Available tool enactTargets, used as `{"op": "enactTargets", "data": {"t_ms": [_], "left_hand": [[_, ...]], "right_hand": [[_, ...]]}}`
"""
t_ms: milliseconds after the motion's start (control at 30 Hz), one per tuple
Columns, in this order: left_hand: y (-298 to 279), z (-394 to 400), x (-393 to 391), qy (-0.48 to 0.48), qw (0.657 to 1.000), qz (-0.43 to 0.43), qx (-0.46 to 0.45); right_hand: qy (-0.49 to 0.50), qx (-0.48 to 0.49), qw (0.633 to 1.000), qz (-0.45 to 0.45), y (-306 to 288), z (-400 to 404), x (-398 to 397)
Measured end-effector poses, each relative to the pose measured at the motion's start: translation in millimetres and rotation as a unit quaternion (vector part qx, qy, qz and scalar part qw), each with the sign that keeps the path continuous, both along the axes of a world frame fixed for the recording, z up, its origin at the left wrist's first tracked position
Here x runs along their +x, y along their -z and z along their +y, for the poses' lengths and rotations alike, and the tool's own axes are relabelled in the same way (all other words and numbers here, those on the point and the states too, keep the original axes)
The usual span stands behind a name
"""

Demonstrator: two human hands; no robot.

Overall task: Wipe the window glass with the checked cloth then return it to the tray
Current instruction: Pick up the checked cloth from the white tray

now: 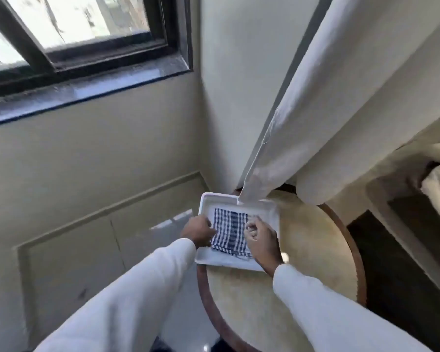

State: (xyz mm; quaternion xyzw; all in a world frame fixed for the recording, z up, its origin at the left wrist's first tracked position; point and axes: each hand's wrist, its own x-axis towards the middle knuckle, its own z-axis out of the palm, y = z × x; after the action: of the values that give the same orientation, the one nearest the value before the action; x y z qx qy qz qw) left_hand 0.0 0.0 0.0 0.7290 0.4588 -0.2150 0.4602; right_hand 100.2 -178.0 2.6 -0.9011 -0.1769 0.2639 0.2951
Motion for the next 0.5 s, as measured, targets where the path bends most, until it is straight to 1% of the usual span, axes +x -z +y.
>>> {"op": "enactTargets", "data": {"t_ms": [33, 100, 133, 233, 267, 333, 367, 433, 500], "left_hand": [[18, -6, 3, 0.031, 0.999, 0.019, 0.018], [51, -16, 9, 0.087, 0.993, 0.032, 0.073], [58, -21, 11, 0.094, 0.990, 0.035, 0.097], [87, -24, 25, 0.060, 0.990, 0.011, 0.123], [91, -25, 30, 0.039, 0.993, 0.005, 0.111], [99, -20, 39, -0.003, 0.997, -0.015, 0.074], [98, -19, 42, -0.023, 0.998, -0.022, 0.056], [91, -17, 43, -0.055, 0.997, -0.037, 0.033], [75, -12, 43, -0.097, 0.993, -0.050, 0.044]], "right_hand": [[0.017, -0.021, 0.999, 0.030, 20, -2, 3], [0.042, -0.088, 0.993, 0.069, 53, -1, 10], [0.054, -0.125, 0.987, 0.086, 64, 2, 14], [0.078, -0.164, 0.980, 0.080, 96, 8, 24], [0.083, -0.167, 0.980, 0.071, 102, 9, 26], [0.094, -0.157, 0.981, 0.063, 115, 12, 32], [0.103, -0.137, 0.982, 0.078, 117, 15, 34], [0.148, -0.075, 0.976, 0.142, 116, 22, 36], [0.192, 0.008, 0.957, 0.217, 103, 30, 39]]}}
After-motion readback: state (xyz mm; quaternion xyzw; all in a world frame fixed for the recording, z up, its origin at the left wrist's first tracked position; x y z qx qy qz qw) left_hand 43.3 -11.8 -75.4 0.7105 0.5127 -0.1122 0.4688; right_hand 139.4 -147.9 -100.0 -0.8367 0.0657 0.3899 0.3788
